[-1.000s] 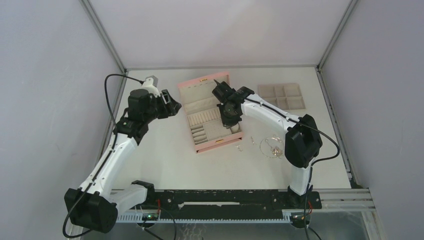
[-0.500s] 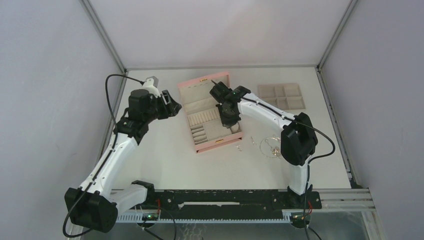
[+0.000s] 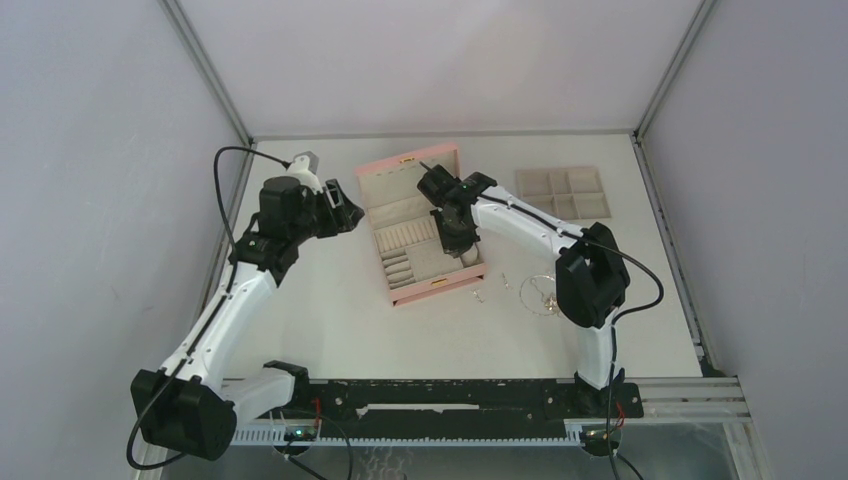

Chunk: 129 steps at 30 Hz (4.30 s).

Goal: Organize the mixed jewelry
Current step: Place the jewelry in the jewelry box.

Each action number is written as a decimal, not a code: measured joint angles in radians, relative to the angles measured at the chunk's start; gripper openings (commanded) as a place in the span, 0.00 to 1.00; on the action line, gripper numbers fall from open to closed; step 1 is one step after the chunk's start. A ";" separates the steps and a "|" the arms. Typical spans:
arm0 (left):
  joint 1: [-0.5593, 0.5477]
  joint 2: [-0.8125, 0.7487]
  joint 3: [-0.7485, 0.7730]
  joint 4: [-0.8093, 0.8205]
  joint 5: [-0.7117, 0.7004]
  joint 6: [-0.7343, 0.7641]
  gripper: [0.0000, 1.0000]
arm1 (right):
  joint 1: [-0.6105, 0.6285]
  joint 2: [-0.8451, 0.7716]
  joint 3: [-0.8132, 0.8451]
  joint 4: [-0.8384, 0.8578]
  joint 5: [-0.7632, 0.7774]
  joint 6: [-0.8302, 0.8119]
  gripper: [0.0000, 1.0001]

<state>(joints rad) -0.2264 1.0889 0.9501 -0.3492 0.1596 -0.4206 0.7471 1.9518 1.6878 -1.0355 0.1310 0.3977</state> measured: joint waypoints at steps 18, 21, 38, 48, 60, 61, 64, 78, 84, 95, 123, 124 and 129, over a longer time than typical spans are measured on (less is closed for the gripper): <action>0.000 0.016 0.010 -0.002 0.001 0.002 0.64 | 0.000 0.037 0.034 -0.013 0.018 -0.007 0.00; 0.000 0.018 0.010 -0.002 0.001 0.002 0.64 | 0.001 0.041 0.038 -0.016 0.020 -0.010 0.00; 0.000 0.026 0.010 -0.005 0.001 0.002 0.64 | 0.018 0.042 0.039 -0.016 0.056 -0.045 0.00; 0.000 0.026 0.010 -0.005 0.001 0.002 0.64 | 0.023 0.043 0.044 -0.021 0.071 -0.060 0.00; 0.000 0.026 0.010 -0.005 0.001 0.002 0.64 | 0.050 0.065 0.089 -0.037 0.103 -0.079 0.00; 0.000 0.026 0.010 -0.005 0.001 0.002 0.64 | 0.051 0.066 0.091 -0.040 0.105 -0.079 0.00; 0.000 0.026 0.010 -0.005 0.001 0.002 0.64 | 0.055 0.072 0.097 -0.048 0.113 -0.080 0.00; 0.000 0.026 0.010 -0.005 0.001 0.002 0.64 | 0.090 0.074 0.101 -0.069 0.202 -0.114 0.00; 0.000 0.026 0.010 -0.005 0.001 0.002 0.64 | 0.099 0.074 0.101 -0.075 0.217 -0.125 0.00; 0.000 0.025 0.010 -0.005 0.001 0.002 0.64 | 0.107 0.091 0.101 -0.084 0.227 -0.140 0.00; 0.000 0.024 0.010 -0.005 0.000 0.002 0.64 | 0.113 0.127 0.139 -0.100 0.264 -0.166 0.00; 0.000 0.024 0.010 -0.005 0.000 0.002 0.64 | 0.113 0.127 0.139 -0.100 0.264 -0.166 0.00; 0.000 0.024 0.010 -0.005 0.001 0.002 0.64 | 0.115 0.127 0.139 -0.106 0.268 -0.169 0.00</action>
<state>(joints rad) -0.2264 1.1130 0.9600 -0.3546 0.1604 -0.4187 0.8619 2.0789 1.8271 -1.1419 0.3992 0.2283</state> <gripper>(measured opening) 0.645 0.006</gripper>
